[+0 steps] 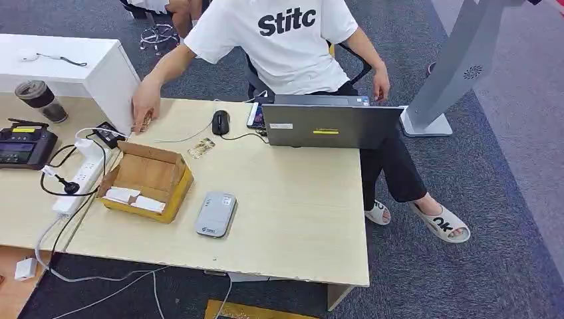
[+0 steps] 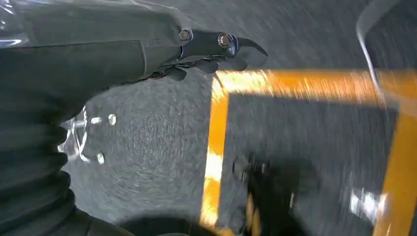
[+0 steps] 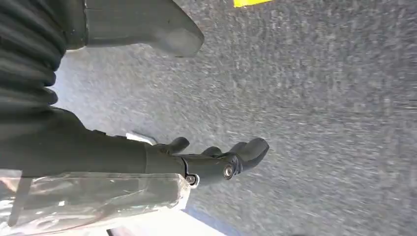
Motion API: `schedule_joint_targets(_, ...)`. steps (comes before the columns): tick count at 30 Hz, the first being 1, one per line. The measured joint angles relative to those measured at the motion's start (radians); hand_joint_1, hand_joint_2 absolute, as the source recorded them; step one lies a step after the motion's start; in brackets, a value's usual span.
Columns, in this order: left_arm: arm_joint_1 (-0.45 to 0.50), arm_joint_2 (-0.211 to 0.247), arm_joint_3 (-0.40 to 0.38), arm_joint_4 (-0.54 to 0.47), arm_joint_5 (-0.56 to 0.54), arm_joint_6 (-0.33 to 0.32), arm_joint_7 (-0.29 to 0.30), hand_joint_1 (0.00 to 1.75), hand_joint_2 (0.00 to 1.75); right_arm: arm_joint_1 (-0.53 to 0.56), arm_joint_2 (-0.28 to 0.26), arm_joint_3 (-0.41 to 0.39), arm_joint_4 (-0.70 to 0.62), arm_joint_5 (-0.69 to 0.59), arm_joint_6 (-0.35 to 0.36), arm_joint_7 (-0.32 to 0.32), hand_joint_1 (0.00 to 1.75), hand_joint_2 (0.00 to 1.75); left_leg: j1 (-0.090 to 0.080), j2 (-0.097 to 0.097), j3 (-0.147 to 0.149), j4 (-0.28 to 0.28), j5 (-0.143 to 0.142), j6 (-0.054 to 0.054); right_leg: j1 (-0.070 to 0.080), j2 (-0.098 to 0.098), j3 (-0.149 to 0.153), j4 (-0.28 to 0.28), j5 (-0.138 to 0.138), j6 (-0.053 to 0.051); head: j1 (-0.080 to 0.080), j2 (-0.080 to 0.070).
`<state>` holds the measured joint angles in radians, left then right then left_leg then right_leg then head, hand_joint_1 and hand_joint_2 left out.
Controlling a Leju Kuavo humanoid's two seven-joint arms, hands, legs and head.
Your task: Pass the card to the sensor for recognition and then transmit it.
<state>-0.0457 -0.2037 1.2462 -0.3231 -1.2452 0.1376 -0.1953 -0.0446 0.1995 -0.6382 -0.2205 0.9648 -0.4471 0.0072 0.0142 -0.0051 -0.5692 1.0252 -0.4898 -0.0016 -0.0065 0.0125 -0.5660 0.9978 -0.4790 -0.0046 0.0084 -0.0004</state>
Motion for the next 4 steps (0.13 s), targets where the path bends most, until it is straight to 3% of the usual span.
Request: schedule_joint_targets(4,-0.004,0.005,-0.038,0.026,-0.01,-0.014,-0.012,0.0,1.75,-0.005,0.0,0.013,0.0,0.01,-0.003,-0.005,0.0,1.75,0.0,0.0,0.0,0.0,0.0,0.0,0.0,0.0,0.0,0.0,0.0,0.0,0.0,0.0)
